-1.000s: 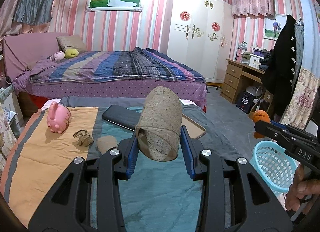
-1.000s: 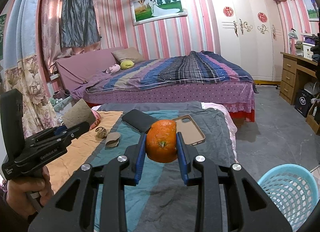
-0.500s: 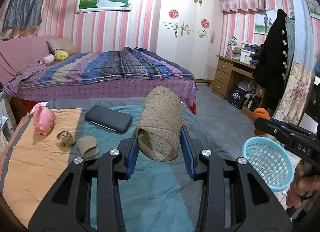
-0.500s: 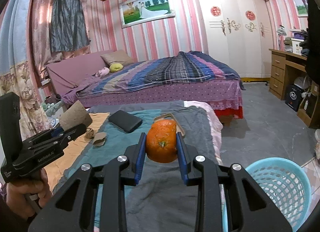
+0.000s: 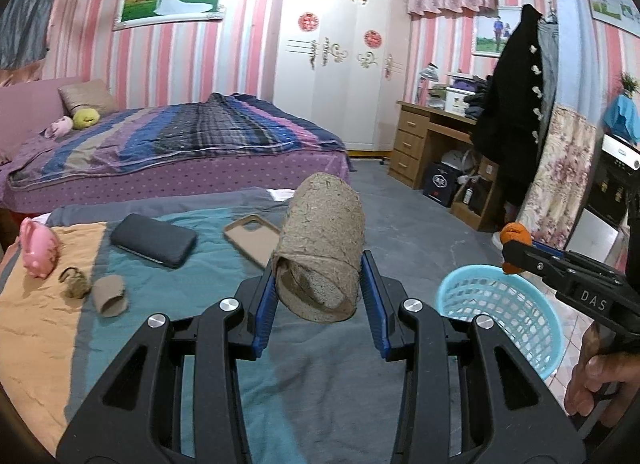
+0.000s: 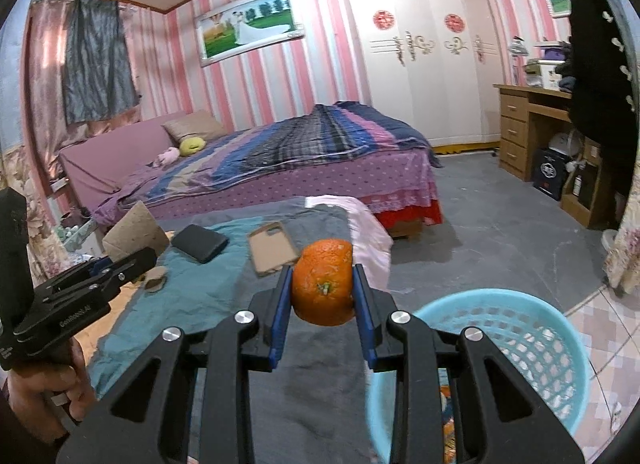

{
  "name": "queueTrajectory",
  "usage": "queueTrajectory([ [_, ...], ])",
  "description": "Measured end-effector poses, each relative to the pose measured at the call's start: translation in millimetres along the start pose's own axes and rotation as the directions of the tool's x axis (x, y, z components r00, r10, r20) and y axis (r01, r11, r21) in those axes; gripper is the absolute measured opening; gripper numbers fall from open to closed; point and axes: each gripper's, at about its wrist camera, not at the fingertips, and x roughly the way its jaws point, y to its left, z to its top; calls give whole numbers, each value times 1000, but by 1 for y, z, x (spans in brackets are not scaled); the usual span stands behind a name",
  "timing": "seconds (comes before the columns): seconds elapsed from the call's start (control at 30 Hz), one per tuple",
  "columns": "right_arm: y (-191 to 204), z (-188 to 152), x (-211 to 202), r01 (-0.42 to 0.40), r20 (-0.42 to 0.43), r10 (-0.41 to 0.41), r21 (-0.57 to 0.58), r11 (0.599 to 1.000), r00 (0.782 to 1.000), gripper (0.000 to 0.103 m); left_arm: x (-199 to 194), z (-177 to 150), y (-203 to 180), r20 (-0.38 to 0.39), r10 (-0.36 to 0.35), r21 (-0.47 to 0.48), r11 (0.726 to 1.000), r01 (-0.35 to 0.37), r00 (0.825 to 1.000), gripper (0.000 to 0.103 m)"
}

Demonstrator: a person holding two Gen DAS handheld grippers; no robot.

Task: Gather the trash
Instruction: 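Carry the orange and cardboard tube with both tools over the wastebasket, then open the right tool to drop the orange while the left tool drops the tube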

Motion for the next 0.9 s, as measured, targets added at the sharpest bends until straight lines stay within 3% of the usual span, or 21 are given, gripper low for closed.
queueTrajectory([
  [0.33,-51,-8,-11,123,-27,-122,33,992,992,30,14,-3,-25,-17,-48,11,999,49,999,38],
  [0.67,-91,-12,-13,150,-44,-147,72,986,988,30,25,-6,-81,-30,-181,44,982,183,983,38],
  [0.9,-102,-17,-19,179,-41,-176,94,979,984,32,44,-12,-107,-69,-218,51,974,221,974,38],
])
